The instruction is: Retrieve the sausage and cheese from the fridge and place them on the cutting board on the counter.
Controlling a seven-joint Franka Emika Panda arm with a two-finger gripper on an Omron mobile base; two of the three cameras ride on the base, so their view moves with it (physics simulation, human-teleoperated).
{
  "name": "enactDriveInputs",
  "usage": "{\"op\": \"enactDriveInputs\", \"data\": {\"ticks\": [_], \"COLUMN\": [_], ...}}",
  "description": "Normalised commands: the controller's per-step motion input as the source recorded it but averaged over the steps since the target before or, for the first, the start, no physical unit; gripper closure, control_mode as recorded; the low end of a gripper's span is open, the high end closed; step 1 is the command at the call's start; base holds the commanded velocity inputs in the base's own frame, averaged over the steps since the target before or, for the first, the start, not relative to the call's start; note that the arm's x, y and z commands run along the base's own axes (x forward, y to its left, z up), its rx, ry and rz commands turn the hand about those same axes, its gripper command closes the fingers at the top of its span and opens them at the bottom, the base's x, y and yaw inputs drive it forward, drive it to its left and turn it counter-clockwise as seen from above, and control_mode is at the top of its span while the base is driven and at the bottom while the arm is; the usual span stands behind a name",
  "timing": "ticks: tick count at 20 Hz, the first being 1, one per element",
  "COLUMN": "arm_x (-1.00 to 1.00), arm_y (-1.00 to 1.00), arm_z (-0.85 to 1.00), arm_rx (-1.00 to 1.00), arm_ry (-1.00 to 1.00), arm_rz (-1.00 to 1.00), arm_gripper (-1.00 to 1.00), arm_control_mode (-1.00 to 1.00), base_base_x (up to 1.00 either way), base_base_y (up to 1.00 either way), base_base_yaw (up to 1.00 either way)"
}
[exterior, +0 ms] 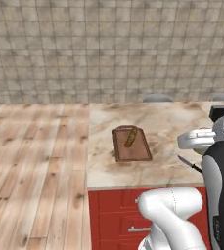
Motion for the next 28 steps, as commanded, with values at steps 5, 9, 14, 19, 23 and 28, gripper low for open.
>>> {"op": "enactDriveInputs", "data": {"ticks": [5, 9, 14, 19, 23, 28], "arm_x": [0.00, 0.00, 0.00, 0.40, 1.00, 1.00], "arm_y": [0.00, 0.00, 0.00, -0.02, -0.01, 0.00], "arm_z": [0.00, 0.00, 0.00, -0.12, -0.42, -0.52], "arm_rx": [0.00, 0.00, 0.00, 0.00, 0.00, 0.00], "arm_ry": [0.00, 0.00, 0.00, 0.13, 0.27, 0.07], "arm_rz": [0.00, 0.00, 0.00, 0.00, 0.00, 0.01], "arm_gripper": [1.00, 1.00, 1.00, 1.00, 1.00, 1.00], "arm_control_mode": [1.00, 1.00, 1.00, -1.00, -1.00, -1.00], "base_base_x": [0.98, 0.65, 0.27, 0.36, 0.00, 0.00], "base_base_y": [0.01, 0.01, 0.00, 0.00, 0.00, 0.00], "base_base_yaw": [-0.10, -0.10, -0.04, 0.00, 0.00, 0.00]}}
